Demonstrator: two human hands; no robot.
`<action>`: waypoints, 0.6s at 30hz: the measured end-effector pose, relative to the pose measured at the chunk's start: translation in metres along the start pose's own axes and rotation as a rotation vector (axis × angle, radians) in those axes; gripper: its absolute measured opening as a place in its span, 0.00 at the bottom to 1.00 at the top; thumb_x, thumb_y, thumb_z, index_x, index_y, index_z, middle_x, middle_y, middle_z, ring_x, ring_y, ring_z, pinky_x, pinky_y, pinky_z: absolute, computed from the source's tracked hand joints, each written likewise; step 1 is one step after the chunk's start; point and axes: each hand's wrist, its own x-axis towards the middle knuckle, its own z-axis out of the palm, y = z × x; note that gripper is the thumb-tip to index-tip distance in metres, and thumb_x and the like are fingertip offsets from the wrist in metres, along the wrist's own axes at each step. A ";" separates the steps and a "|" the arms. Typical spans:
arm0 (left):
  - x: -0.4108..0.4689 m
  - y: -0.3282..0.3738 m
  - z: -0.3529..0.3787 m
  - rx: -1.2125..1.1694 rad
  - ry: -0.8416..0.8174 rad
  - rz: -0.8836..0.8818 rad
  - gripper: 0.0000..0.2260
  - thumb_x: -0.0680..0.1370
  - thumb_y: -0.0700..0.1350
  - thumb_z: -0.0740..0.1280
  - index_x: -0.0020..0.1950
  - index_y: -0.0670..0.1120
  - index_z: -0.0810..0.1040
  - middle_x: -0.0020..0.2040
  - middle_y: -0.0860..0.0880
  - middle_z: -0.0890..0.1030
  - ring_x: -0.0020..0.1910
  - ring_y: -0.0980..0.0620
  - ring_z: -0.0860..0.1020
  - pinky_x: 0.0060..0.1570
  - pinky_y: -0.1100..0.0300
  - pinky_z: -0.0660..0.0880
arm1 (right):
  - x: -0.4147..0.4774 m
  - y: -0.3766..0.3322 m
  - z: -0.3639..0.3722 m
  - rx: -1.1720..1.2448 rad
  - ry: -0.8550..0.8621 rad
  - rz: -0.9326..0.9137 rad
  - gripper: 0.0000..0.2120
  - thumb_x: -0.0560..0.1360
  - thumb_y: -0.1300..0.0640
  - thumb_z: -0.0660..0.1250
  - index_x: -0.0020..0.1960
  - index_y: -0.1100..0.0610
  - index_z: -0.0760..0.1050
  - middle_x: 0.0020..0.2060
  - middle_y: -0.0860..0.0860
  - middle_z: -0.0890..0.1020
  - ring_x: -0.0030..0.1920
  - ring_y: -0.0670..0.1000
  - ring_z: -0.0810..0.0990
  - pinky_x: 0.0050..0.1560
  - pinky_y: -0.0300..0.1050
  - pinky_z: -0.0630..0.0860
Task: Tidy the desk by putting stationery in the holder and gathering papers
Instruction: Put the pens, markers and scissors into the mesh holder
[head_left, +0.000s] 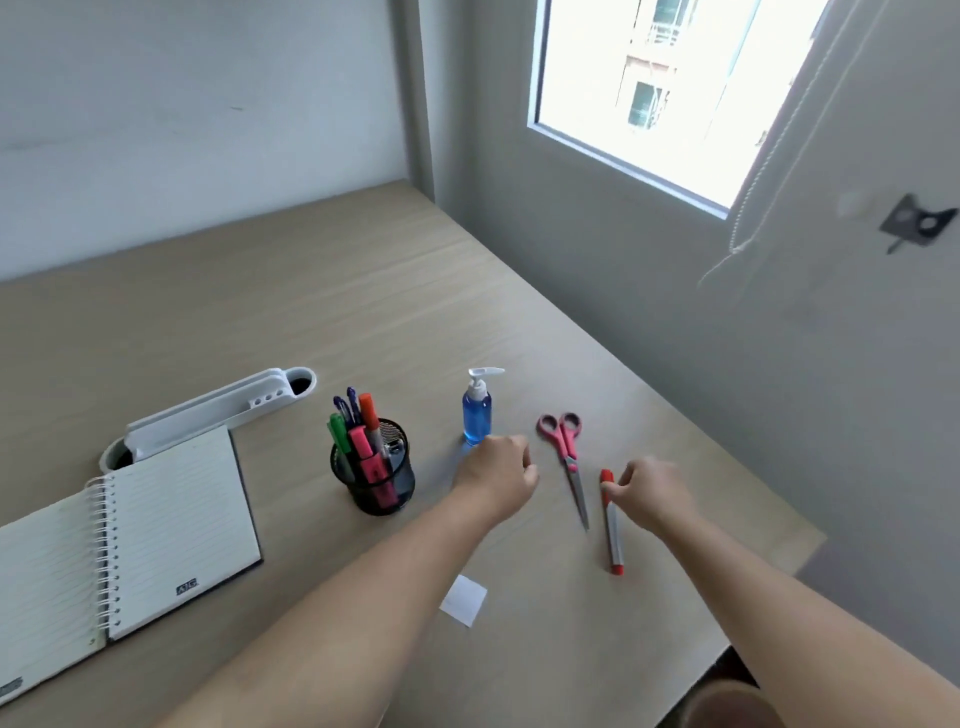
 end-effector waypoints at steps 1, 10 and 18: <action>0.007 0.004 0.010 -0.001 -0.035 -0.029 0.10 0.76 0.48 0.63 0.51 0.44 0.79 0.50 0.43 0.83 0.51 0.43 0.80 0.48 0.55 0.77 | 0.001 0.007 0.004 -0.019 -0.048 0.022 0.16 0.71 0.49 0.70 0.44 0.63 0.80 0.44 0.59 0.84 0.41 0.57 0.79 0.36 0.41 0.69; 0.079 0.045 0.056 0.077 -0.071 -0.290 0.20 0.75 0.58 0.67 0.56 0.42 0.77 0.57 0.42 0.81 0.56 0.42 0.80 0.46 0.56 0.74 | 0.040 0.031 0.009 0.035 -0.182 0.052 0.13 0.69 0.52 0.69 0.32 0.57 0.69 0.30 0.54 0.75 0.33 0.54 0.73 0.27 0.41 0.62; 0.094 0.063 0.071 0.057 -0.071 -0.450 0.21 0.73 0.52 0.72 0.60 0.42 0.76 0.58 0.43 0.80 0.57 0.44 0.79 0.44 0.56 0.73 | 0.052 0.044 0.007 0.167 -0.206 0.032 0.17 0.68 0.53 0.70 0.26 0.55 0.65 0.25 0.51 0.71 0.28 0.50 0.70 0.27 0.40 0.63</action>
